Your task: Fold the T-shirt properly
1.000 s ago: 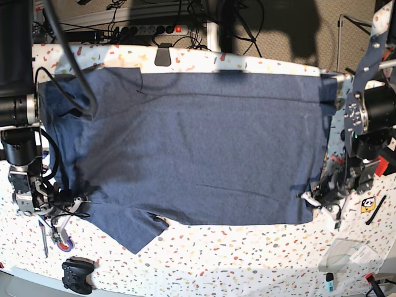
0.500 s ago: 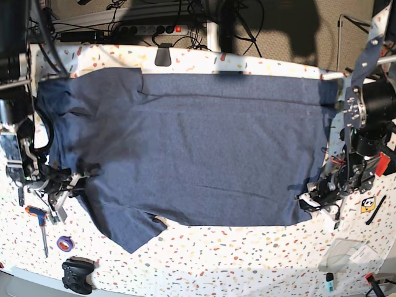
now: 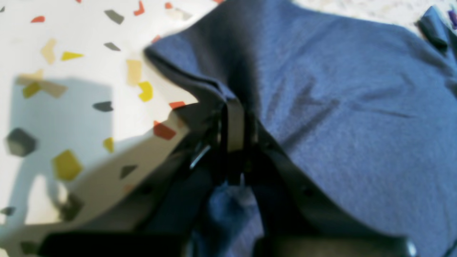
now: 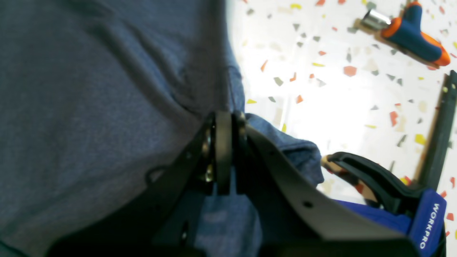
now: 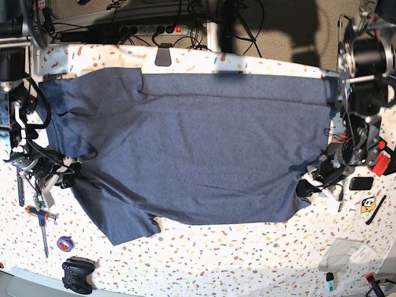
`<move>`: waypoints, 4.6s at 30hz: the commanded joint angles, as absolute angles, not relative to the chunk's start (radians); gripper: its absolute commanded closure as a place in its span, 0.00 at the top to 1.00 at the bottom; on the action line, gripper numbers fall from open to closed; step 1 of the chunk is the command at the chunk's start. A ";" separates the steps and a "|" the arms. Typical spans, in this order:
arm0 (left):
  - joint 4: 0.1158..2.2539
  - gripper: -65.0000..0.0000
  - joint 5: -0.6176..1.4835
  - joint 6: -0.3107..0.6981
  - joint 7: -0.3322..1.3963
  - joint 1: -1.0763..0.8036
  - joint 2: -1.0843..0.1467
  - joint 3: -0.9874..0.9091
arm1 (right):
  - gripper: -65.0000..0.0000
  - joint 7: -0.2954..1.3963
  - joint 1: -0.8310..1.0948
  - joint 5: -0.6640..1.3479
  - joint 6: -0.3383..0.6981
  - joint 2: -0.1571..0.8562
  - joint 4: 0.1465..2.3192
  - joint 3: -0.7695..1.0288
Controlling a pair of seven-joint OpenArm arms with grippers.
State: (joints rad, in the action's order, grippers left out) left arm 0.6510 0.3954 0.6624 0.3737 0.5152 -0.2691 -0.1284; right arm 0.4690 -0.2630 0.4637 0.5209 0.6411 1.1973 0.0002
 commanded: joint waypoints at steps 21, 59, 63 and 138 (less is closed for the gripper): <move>1.098 0.00 0.605 0.610 0.599 0.344 -0.420 -0.130 | 0.00 0.454 0.090 0.473 0.516 0.654 1.563 0.372; 1.186 0.53 0.709 0.621 0.710 0.136 -0.568 -0.130 | 0.47 0.582 0.038 0.532 0.519 0.521 1.584 0.489; 1.186 0.53 0.709 0.621 0.706 0.136 -0.552 -0.130 | 0.47 0.649 -0.103 0.531 0.519 0.484 1.536 0.430; 1.184 0.53 0.691 0.621 0.692 0.133 -0.540 -0.130 | 0.00 0.501 0.315 0.109 0.578 0.360 1.867 -0.015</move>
State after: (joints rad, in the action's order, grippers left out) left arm 1.1679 0.6769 0.6136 0.7105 0.1162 -0.5182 -0.1234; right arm 0.5247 0.3202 0.0998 0.5774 0.3496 1.8450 -0.0204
